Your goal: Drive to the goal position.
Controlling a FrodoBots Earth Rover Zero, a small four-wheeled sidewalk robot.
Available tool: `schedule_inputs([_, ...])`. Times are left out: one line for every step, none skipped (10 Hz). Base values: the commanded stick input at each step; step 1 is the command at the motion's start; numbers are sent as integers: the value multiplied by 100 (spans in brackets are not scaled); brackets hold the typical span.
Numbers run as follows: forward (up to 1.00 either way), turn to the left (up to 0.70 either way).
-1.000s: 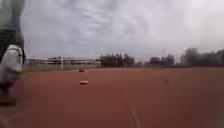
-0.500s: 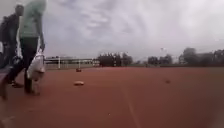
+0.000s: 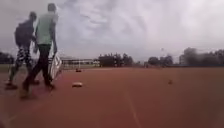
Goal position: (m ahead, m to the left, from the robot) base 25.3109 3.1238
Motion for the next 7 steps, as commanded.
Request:
schedule_inputs([46, 0])
schedule_inputs([46, 0])
schedule_inputs([46, 0])
schedule_inputs([46, 0])
schedule_inputs([46, 0])
schedule_inputs([46, 0])
schedule_inputs([46, 0])
